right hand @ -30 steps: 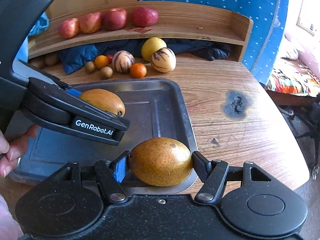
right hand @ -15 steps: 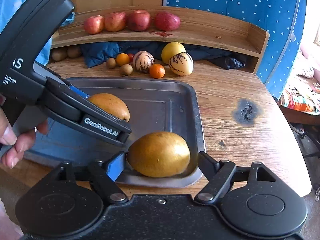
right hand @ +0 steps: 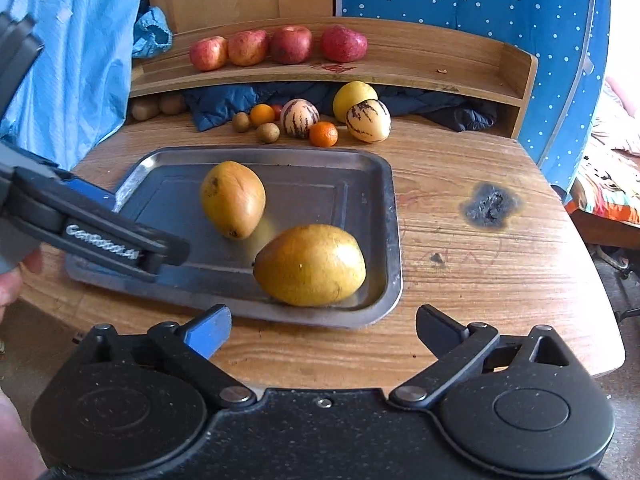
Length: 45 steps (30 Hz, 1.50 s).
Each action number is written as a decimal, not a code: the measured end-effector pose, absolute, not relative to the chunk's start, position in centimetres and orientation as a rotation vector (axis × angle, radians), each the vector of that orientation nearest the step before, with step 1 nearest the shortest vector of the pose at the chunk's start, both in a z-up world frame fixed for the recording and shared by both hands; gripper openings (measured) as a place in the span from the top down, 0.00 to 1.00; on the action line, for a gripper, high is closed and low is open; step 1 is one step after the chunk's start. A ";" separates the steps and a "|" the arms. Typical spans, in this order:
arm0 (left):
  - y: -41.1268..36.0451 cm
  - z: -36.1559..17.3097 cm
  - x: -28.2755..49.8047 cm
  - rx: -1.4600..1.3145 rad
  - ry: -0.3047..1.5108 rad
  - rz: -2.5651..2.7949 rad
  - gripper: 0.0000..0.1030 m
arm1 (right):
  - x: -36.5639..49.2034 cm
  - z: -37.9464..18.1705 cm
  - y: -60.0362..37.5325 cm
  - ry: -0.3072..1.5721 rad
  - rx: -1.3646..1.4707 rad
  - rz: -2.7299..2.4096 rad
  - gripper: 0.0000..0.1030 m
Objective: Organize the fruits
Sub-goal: 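Lower the brown pear onto the tray and open the right gripper, then grasp a small brown kiwi with each gripper beneath the shelf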
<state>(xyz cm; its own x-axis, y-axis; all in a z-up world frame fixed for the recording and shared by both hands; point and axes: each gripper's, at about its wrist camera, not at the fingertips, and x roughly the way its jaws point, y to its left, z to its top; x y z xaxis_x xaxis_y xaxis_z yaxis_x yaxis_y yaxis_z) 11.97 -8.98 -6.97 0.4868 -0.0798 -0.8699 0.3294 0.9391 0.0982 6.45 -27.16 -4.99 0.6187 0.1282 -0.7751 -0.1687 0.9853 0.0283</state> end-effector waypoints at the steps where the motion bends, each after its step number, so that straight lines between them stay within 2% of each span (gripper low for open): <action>1: -8.8 -6.9 11.6 0.272 1.039 -0.244 0.04 | 6.4 -5.0 -27.2 0.893 -0.046 0.177 0.03; 13: -6.2 -6.9 8.1 0.344 1.127 -0.184 0.02 | 5.6 -5.7 -27.0 0.988 0.004 0.278 0.01; 24: -3.3 -6.2 8.4 0.359 1.177 -0.106 0.01 | 6.7 -4.5 -25.3 0.978 0.039 0.391 0.01; 45: -1.9 -4.9 21.3 0.309 1.052 -0.123 0.01 | 15.3 -2.1 -23.6 0.860 0.022 0.302 0.01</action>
